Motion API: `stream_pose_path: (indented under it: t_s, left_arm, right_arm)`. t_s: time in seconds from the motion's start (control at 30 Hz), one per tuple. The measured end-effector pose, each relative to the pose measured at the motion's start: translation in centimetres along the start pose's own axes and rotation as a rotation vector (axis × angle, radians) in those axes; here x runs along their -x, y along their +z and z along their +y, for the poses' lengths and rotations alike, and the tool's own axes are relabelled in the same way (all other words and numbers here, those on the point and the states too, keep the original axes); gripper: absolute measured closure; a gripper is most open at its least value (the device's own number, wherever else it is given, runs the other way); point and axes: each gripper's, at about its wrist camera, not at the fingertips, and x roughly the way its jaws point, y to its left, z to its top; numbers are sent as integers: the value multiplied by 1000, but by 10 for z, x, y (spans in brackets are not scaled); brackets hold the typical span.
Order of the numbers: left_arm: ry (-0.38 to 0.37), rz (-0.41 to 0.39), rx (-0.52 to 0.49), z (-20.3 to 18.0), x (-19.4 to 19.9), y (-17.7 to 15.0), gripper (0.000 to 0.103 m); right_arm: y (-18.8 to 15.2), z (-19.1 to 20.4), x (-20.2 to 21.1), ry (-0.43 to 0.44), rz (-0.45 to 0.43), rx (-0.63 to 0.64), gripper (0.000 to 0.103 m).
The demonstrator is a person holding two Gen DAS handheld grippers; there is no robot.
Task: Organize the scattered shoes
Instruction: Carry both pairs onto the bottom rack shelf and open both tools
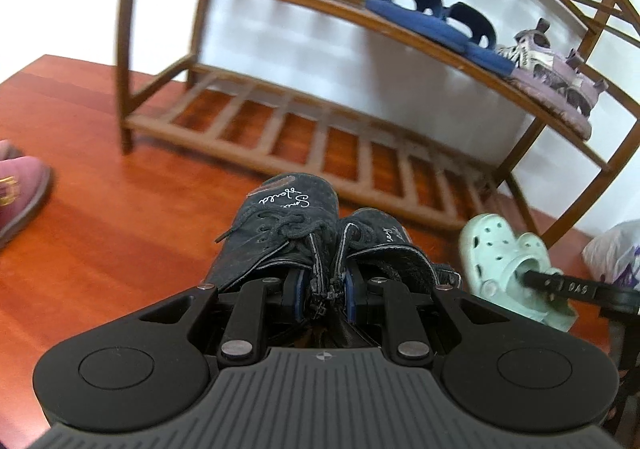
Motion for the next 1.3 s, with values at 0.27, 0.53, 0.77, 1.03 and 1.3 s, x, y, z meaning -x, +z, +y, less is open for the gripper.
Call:
stream_pose_path:
  t_s: [0.27, 0.53, 0.77, 1.03, 1.3]
  left_arm:
    - [8, -31, 37, -49, -54, 34, 82]
    - [60, -43, 69, -69, -101, 62, 82]
    - [57, -58, 59, -86, -135, 76, 82]
    - [77, -24, 56, -89, -160, 73, 82]
    - [78, 7, 10, -91, -164, 75, 69]
  right_arm:
    - [32, -22, -33, 3, -8, -5, 88]
    - [59, -30, -69, 0, -31, -21, 88]
    - [78, -27, -91, 1, -43, -10, 88]
    - [86, -24, -111, 5, -21, -5, 87]
    - [87, -18, -112, -17, -10, 46, 79]
